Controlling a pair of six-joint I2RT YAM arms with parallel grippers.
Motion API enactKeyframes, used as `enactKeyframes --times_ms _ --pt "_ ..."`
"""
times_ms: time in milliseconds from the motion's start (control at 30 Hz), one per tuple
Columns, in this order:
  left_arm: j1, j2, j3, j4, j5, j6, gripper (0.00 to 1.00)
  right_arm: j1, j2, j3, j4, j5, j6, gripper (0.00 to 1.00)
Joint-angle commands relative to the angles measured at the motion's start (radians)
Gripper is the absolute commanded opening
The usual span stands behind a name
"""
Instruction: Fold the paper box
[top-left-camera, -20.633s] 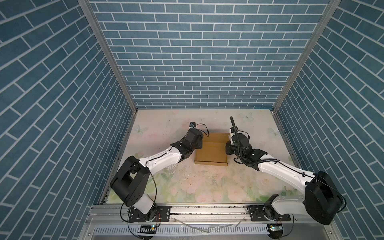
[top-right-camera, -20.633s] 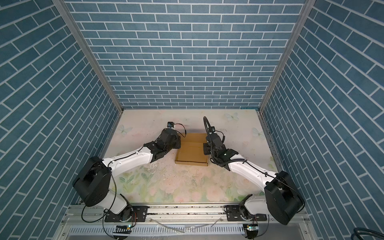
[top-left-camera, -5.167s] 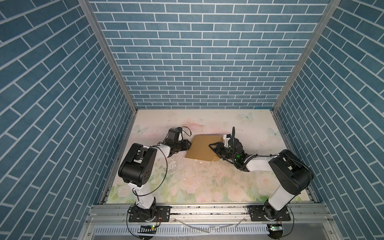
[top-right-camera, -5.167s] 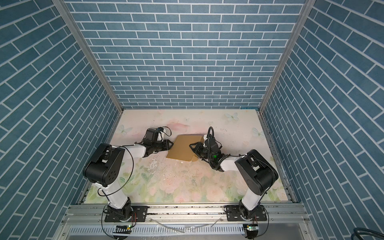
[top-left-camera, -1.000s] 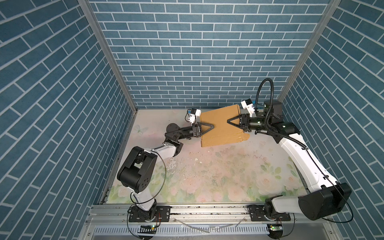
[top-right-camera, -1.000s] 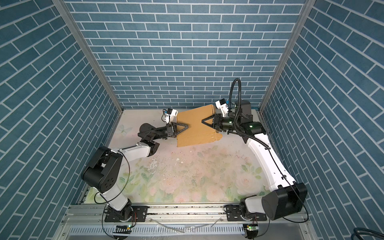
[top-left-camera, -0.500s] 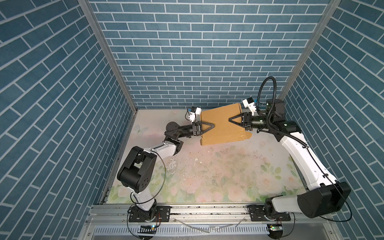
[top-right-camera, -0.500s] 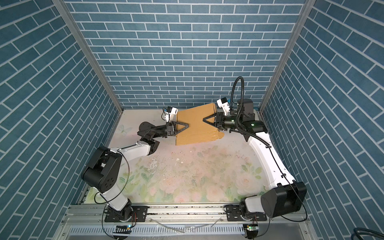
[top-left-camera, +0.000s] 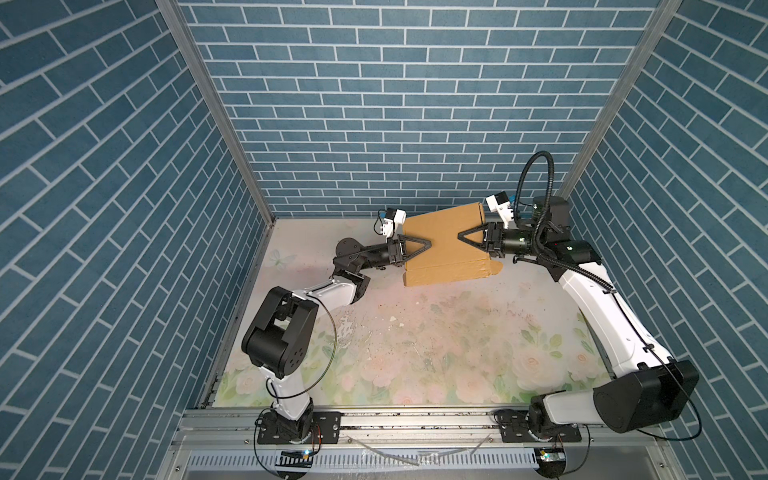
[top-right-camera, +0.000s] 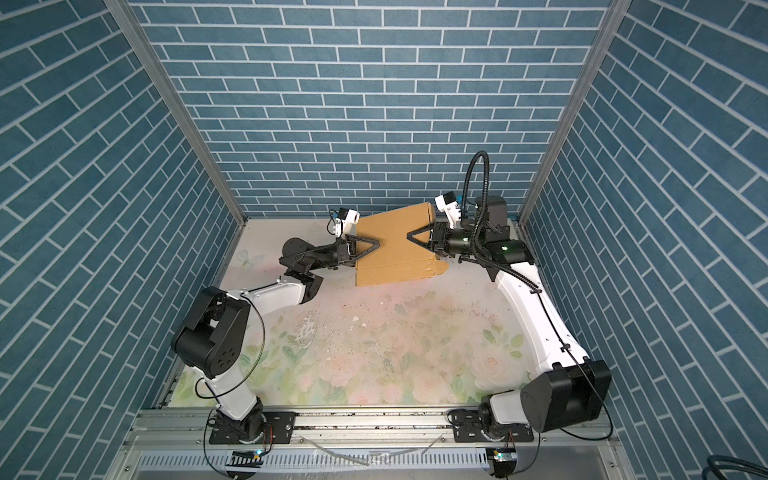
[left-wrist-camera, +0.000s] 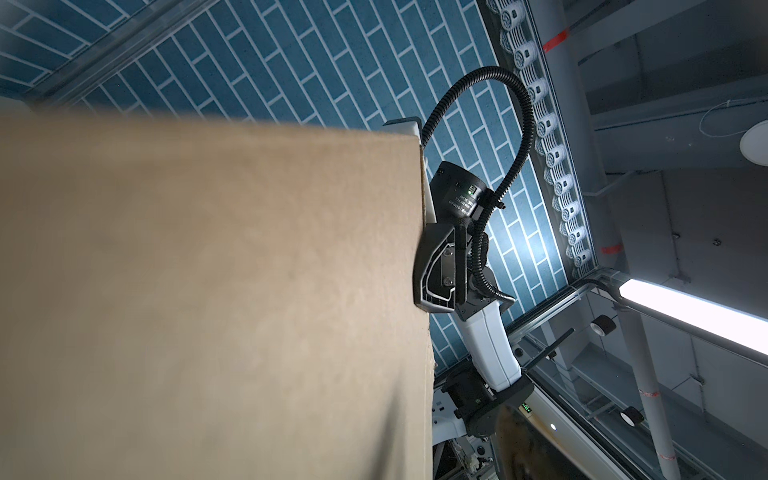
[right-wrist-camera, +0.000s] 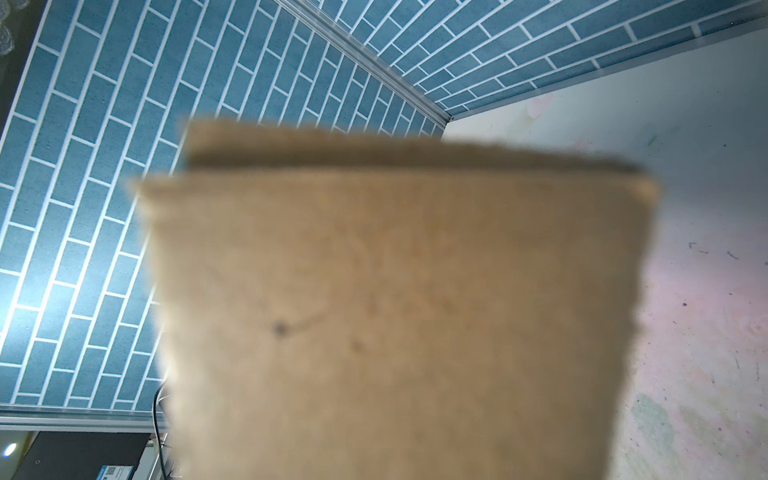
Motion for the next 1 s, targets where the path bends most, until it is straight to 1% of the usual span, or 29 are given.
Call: enactKeyframes --times_ms 0,100,367,633,733,967 --pt "-0.064 -0.002 0.051 0.079 0.046 -0.02 0.89 0.029 0.037 0.007 0.001 -0.005 -0.053 0.34" --pt "-0.067 -0.001 0.055 0.079 0.041 -0.023 0.83 0.03 0.039 0.007 0.002 -0.001 -0.049 0.34" --pt "-0.066 0.019 0.068 0.078 0.035 -0.043 0.62 0.03 0.046 0.01 0.002 0.004 -0.045 0.34" --pt "-0.067 0.053 0.095 0.079 0.025 -0.059 0.53 0.03 0.049 0.003 0.002 0.015 -0.048 0.4" --pt "-0.067 0.062 0.102 0.079 0.018 -0.066 0.5 0.03 0.047 -0.002 0.001 0.026 -0.05 0.45" --pt "-0.064 0.08 0.099 0.079 -0.013 -0.079 0.46 0.03 0.034 -0.012 -0.007 0.048 -0.051 0.55"
